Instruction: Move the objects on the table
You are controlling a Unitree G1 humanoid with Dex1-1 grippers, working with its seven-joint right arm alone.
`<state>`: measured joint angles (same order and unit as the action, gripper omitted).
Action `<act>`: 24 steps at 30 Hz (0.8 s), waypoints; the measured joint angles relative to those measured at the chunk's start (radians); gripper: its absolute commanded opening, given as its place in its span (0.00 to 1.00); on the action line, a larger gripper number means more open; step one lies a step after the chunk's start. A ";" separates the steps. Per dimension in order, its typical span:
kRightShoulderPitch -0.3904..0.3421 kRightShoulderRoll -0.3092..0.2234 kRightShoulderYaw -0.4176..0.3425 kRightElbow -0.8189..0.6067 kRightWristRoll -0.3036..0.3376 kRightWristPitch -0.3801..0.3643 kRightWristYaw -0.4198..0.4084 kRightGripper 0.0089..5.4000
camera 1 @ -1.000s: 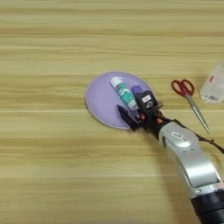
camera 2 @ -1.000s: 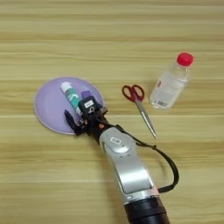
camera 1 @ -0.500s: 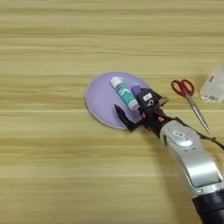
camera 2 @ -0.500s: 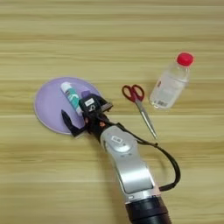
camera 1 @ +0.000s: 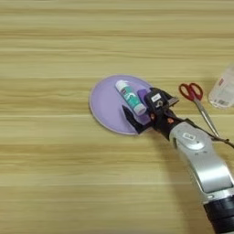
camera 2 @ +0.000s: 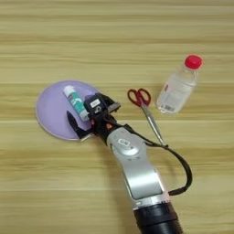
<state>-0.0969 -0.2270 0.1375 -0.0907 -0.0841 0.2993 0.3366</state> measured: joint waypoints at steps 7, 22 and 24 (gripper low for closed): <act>-0.007 0.012 -0.012 0.054 0.028 0.001 0.009 0.99; -0.095 0.012 0.044 0.037 -0.012 0.003 0.030 0.99; -0.111 0.017 0.067 0.037 -0.023 0.008 0.041 0.99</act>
<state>-0.2079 -0.2105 0.2045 -0.0541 -0.1073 0.3072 0.3776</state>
